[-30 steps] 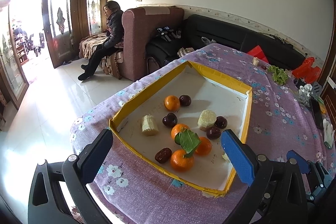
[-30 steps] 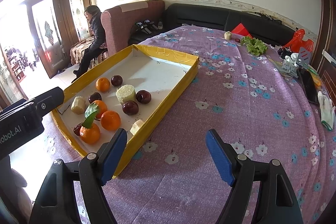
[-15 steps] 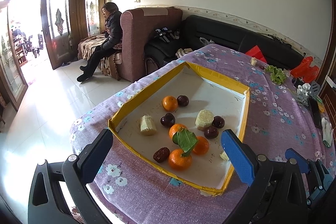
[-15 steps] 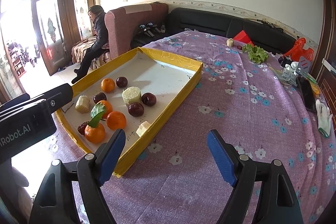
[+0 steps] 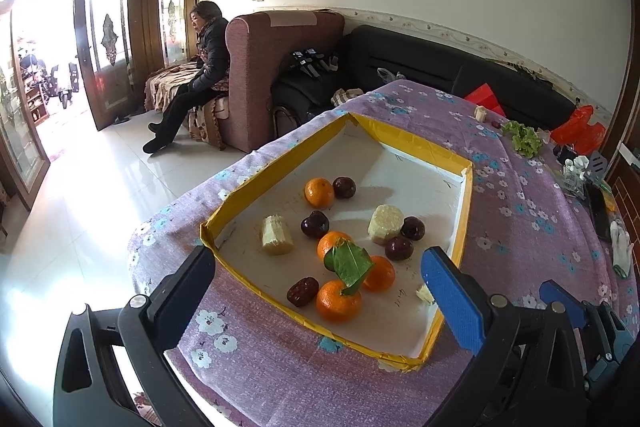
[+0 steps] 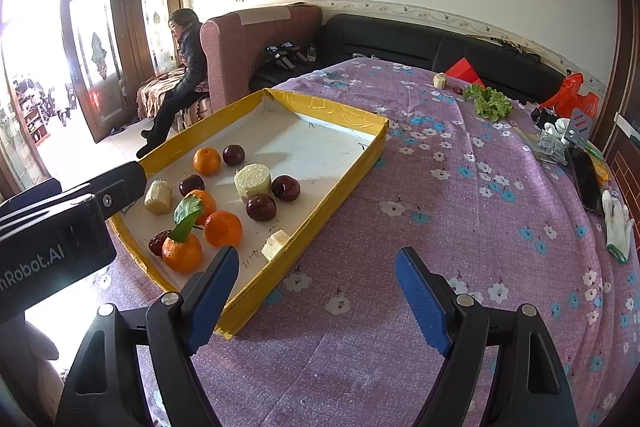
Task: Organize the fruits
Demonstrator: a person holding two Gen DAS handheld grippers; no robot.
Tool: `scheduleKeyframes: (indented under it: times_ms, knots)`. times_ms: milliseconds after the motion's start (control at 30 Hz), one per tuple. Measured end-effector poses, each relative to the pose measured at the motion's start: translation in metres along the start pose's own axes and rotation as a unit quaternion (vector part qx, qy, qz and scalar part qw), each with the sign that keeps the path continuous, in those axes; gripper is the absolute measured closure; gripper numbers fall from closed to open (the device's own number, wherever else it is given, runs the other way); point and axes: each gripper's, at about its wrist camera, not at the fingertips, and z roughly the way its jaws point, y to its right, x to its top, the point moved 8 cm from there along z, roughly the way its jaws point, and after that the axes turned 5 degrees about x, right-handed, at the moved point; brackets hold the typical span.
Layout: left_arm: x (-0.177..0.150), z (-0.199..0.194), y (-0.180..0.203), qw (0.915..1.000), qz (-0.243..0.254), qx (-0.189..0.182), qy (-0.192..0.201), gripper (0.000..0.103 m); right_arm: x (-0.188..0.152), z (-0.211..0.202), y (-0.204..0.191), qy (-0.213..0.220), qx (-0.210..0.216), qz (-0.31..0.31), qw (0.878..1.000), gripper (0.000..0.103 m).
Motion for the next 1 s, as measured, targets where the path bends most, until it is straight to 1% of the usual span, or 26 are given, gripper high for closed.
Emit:
scheduleKeyframes:
  times_ms: [433,733,1000]
  knots:
    - [-0.0019,0.0016,-0.0003,1.0000,0.000,-0.003,-0.002,0.000,-0.0001,0.0004,-0.0005,0.000,0.000,-0.001,1.000,0.018]
    - [-0.0040,0.0017,0.0024,0.9999,0.003,-0.012,-0.002,0.000,-0.0020,0.0026,-0.0023,0.001,-0.001,-0.002,1.000,0.018]
    - [-0.0010,-0.0014,-0.0003,0.9999,-0.005,-0.013,0.004,0.000,-0.0020,0.0021,-0.0012,0.002,0.001,-0.001,1.000,0.017]
